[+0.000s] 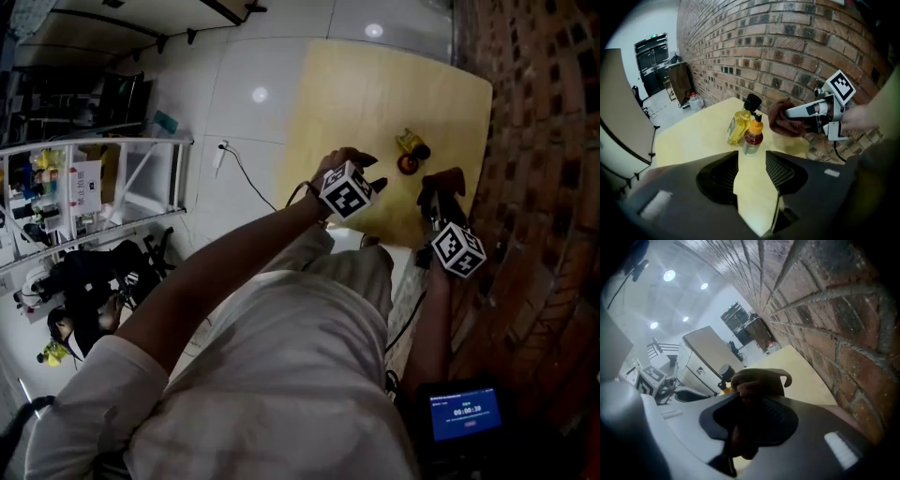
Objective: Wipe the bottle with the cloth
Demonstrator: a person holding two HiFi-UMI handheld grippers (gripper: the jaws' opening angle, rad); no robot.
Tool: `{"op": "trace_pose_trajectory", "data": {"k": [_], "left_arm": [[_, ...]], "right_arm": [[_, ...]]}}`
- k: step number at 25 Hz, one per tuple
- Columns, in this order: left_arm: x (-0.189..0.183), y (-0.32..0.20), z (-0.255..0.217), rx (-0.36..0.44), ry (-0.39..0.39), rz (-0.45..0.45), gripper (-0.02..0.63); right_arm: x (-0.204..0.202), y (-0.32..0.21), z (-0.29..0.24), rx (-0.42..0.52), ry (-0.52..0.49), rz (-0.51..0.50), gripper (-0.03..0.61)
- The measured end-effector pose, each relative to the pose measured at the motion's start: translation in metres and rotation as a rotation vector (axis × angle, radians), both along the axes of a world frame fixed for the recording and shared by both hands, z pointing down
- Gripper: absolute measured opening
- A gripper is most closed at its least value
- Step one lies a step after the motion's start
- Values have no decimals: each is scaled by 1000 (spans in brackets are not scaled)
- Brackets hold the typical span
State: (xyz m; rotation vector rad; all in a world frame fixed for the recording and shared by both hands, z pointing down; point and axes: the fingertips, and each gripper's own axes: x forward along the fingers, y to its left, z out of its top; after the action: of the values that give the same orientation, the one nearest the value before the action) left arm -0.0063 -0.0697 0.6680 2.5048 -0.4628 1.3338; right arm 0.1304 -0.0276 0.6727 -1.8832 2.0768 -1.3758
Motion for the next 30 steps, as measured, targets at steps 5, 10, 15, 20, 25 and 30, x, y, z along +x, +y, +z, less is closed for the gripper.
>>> {"op": "trace_pose_trajectory", "data": {"k": [5,10,15,20,25,30], "left_arm": [[-72,25,-28,-10,50,-119,199],[-150,33,-45,-10,128,-281,193],[-230,54,-60,-33,192,-350,187],[-302,75,-74,-4,259,-375,175],[-371,96,-45,-15,257,-407,161],[-430,155,3,-158,204,-253,138]], "right_arm": [[-38,13,-7,20,56,-51,87],[-63,16,-49,81,125,-72,87],[-91,40,-103,141,166,18,87],[-123,80,-144,210,187,142,87],[-180,118,-166,266,177,184,87],[-242,161,-164,253,93,212,87]]}}
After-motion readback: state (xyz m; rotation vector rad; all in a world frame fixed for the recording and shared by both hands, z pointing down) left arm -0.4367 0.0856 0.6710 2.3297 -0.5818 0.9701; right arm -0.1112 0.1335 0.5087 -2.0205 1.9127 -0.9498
